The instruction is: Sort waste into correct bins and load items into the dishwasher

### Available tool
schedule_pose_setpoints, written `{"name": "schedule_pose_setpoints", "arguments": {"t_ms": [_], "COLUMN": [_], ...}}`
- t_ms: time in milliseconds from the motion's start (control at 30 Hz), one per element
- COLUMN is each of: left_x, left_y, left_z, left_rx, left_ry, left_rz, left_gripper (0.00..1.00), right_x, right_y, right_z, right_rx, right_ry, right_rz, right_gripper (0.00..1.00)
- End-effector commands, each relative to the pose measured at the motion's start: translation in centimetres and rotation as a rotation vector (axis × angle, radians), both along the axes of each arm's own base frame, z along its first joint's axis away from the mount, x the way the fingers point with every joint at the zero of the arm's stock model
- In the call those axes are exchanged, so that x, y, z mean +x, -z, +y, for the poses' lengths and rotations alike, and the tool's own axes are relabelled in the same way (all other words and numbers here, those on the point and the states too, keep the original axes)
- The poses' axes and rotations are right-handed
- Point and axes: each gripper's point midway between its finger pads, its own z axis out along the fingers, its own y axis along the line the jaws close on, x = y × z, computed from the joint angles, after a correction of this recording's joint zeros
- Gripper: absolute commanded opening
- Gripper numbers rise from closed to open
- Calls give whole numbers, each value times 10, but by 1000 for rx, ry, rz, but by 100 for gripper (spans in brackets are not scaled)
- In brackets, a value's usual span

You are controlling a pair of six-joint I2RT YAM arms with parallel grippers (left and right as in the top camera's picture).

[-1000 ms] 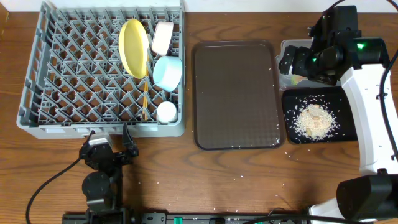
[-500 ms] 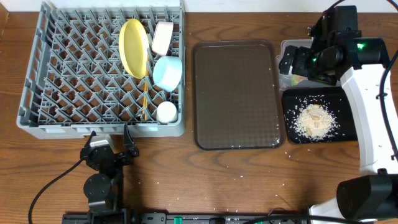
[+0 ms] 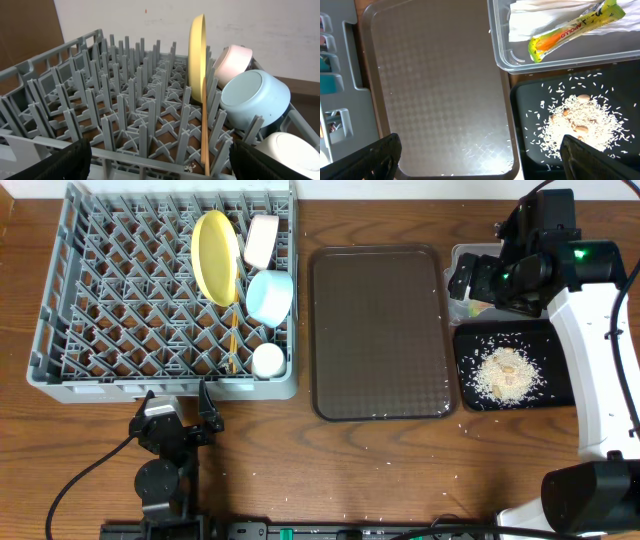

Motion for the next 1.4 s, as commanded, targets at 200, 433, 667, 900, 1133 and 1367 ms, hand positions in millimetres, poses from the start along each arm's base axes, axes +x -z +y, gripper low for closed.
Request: {"name": "schedule_pose_setpoints", "arguments": {"t_ms": [200, 433, 667, 900, 1133, 1367], "left_x": [0, 0, 0, 0, 0, 0], "left_y": [18, 18, 18, 18, 18, 18], "left_z": [3, 3, 3, 3, 3, 3], "left_rx": [13, 13, 13, 13, 13, 13], "left_ry": [-11, -11, -11, -11, -11, -11], "left_rz": [41, 41, 41, 41, 41, 41], "left_gripper": [89, 89, 89, 89, 90, 89], "right_x": [1, 19, -6, -70, -125, -144], "right_y": [-1, -31, -57, -42, 2, 30], "right_z": [0, 3, 4, -10, -18, -22], "right_rx": [-9, -71, -110, -218, -306, -308], "right_ry": [-9, -141, -190, -219, -218, -174], "right_rz": [-7, -220, -494, -746, -988, -1090], "right_gripper": [99, 99, 99, 99, 99, 99]}}
